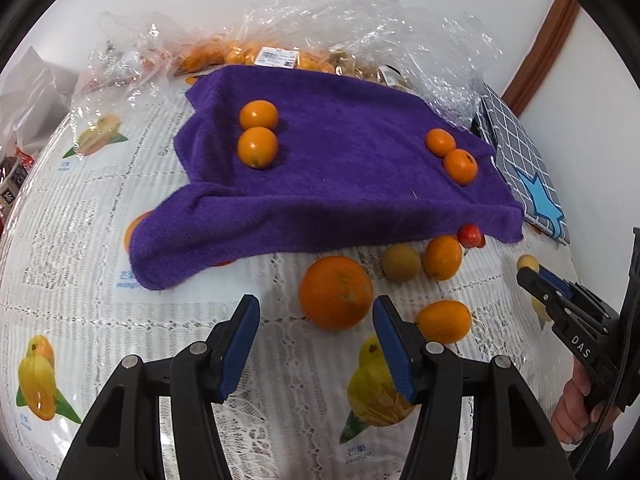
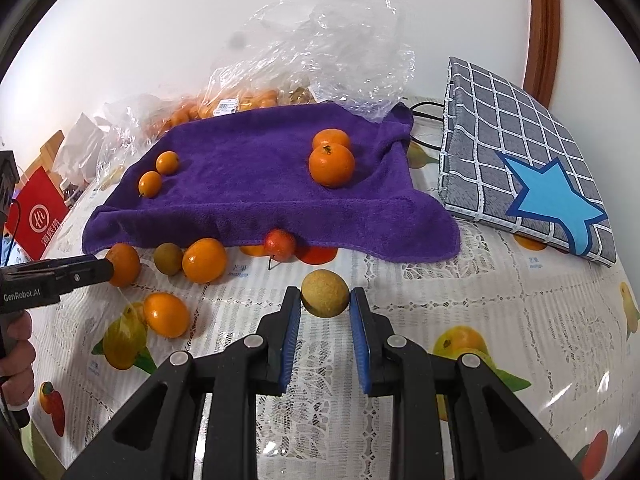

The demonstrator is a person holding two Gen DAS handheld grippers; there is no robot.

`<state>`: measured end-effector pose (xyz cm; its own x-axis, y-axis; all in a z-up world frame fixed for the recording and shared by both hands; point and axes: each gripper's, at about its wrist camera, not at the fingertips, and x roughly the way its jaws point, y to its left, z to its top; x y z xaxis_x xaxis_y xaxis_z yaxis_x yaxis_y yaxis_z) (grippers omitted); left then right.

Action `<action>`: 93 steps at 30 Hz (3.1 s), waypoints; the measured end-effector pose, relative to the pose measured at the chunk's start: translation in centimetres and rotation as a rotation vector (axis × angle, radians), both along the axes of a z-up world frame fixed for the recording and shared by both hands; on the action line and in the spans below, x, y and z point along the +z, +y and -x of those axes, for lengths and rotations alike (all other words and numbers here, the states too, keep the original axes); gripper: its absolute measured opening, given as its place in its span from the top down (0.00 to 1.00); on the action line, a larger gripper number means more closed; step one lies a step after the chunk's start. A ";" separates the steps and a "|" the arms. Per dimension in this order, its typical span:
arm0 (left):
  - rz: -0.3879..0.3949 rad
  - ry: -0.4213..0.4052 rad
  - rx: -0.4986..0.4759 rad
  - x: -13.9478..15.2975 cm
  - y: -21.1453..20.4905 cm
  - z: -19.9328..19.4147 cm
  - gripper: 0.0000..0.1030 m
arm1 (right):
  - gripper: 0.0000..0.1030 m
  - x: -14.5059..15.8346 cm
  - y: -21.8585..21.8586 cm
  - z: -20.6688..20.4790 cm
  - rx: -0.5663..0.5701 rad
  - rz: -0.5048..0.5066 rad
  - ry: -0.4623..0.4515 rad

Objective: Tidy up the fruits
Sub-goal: 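Grasp a small brown round fruit with the right gripper, then grasp a large orange with the left gripper while the right carries the brown fruit, then place the orange and brown fruit onto the purple towel with both grippers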

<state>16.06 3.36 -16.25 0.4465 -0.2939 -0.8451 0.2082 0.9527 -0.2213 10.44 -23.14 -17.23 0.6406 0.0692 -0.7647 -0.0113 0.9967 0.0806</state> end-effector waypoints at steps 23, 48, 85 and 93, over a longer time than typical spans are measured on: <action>0.126 0.033 -0.010 -0.7 1.2 0.2 0.66 | 0.76 1.1 -0.9 0.3 -0.024 0.023 -0.032; -0.002 -0.016 -0.029 0.6 -2.1 -0.8 0.62 | 0.76 0.7 -2.0 0.5 -0.051 0.005 -0.029; 0.058 -0.065 0.054 3.6 0.6 -8.7 0.62 | 0.76 2.4 -0.4 -9.3 -0.012 0.005 -0.062; 0.031 -0.010 0.013 1.4 -2.1 -10.0 0.62 | 0.76 0.0 -0.2 -10.4 0.011 0.007 0.009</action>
<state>26.08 1.22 -14.86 0.4588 -0.3137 -0.8314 0.1983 0.9482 -0.2484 20.83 -23.35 -17.26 0.6331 0.0708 -0.7708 -0.0213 0.9970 0.0741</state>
